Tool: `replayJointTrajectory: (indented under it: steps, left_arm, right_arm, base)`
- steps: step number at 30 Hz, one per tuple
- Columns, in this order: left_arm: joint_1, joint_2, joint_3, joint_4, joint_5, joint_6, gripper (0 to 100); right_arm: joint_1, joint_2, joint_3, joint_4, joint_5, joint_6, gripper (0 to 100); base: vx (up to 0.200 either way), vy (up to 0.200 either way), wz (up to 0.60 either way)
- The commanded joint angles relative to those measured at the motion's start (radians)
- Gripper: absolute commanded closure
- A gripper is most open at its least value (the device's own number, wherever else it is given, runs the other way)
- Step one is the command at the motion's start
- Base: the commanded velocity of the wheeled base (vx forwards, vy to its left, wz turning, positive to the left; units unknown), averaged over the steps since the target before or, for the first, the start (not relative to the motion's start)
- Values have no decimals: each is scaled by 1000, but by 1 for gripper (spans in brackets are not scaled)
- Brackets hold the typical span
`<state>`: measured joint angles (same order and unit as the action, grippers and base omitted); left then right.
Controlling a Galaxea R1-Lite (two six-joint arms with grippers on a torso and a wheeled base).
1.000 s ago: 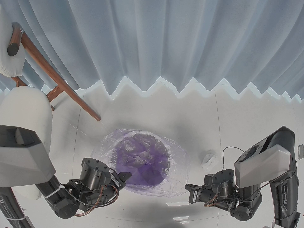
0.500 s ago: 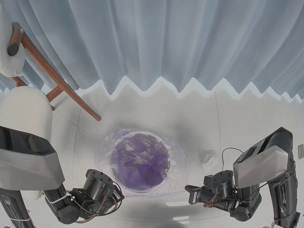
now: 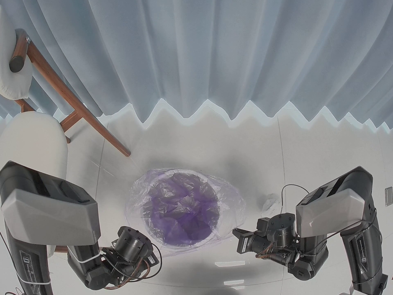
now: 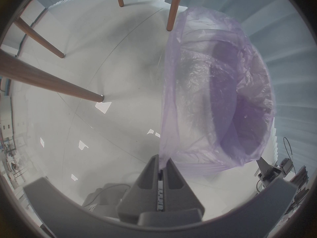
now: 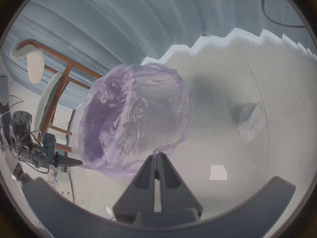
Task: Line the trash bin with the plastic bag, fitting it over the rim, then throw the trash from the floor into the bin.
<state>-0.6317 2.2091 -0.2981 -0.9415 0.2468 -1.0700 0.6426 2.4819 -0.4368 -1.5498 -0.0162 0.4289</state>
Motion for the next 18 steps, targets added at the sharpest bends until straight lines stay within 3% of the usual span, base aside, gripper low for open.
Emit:
replayJointTrajectory:
  steps: [1,11,12,13,14,18]
  left_arm:
    - [41,63,-64,6,17,2,100]
    - [63,64,-102,4,34,-11,100]
    - [60,63,-99,6,34,-11,100]
    - [52,60,-95,6,34,-11,100]
    - [47,55,-92,4,34,-13,0]
    - [0,-35,-12,-10,34,-15,0]
  right_arm:
    - [-41,29,-89,54,-2,-39,100]
    - [-103,55,-197,126,-64,-47,100]
    - [-103,54,-191,125,-64,-47,0]
    - [-103,52,-186,123,-64,-47,0]
    - [-103,49,-175,116,-64,-45,0]
    - [-103,12,-66,0,-51,-39,0]
  base:
    - [0,0,0]
    - [0,0,0]
    - [0,0,0]
    - [0,0,0]
    - [0,0,0]
    - [0,0,0]
